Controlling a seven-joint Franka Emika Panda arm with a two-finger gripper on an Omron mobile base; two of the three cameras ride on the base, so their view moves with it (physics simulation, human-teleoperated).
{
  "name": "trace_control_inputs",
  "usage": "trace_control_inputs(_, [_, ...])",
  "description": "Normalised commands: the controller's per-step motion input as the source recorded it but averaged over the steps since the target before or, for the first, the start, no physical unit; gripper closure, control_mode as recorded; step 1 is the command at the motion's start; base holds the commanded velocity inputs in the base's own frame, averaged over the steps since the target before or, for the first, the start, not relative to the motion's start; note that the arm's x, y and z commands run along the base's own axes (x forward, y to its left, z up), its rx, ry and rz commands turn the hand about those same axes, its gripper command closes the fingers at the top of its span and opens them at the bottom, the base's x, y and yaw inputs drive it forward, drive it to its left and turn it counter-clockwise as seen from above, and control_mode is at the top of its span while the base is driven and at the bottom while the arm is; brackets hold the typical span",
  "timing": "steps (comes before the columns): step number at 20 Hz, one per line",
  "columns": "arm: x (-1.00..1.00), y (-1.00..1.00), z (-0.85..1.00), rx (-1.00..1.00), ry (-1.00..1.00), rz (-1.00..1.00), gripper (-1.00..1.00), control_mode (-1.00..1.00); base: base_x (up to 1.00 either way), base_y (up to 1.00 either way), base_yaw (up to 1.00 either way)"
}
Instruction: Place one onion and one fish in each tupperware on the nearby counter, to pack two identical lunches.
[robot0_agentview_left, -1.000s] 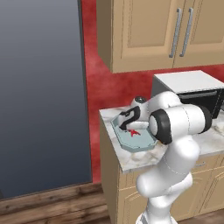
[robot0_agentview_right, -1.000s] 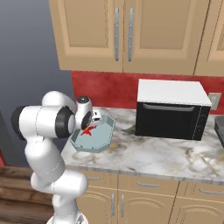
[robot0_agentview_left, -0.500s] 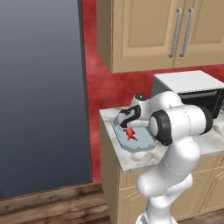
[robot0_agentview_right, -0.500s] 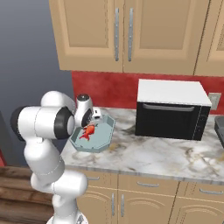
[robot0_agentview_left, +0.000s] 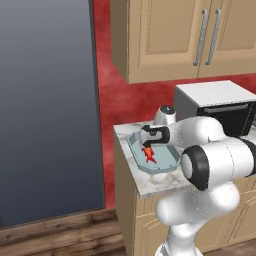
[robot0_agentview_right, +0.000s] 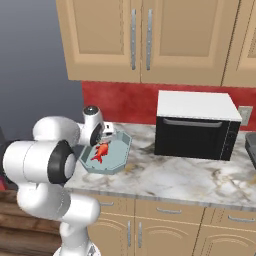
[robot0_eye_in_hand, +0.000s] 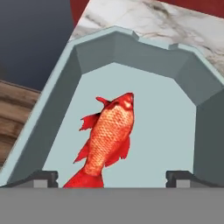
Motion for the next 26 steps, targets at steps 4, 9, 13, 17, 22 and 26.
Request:
trace_control_inputs(4, [-1.0, -0.15, 0.91, 0.0, -0.23, 0.0, -1.0, -1.0, 0.0, 0.0, 0.0])
trace_control_inputs(9, [-1.0, -0.04, 0.99, 0.0, -0.27, 0.0, -1.0, -1.0, 0.0, 0.0, 0.0])
trace_control_inputs(13, [-1.0, -0.14, 0.95, 0.0, -0.21, 0.0, -1.0, -1.0, 0.0, 0.0, 0.0])
trace_control_inputs(17, [-1.0, -0.33, 0.97, 0.0, -0.21, 0.0, -1.0, -1.0, 0.0, 0.0, 0.0])
trace_control_inputs(22, [-1.0, -0.42, 0.83, 0.0, -0.11, -0.05, -1.0, -1.0, 0.0, 0.0, 0.0])
trace_control_inputs(26, [-0.75, -0.18, 0.22, -0.02, 0.1, -0.1, -1.0, 1.0, -0.25, -0.06, -0.03])
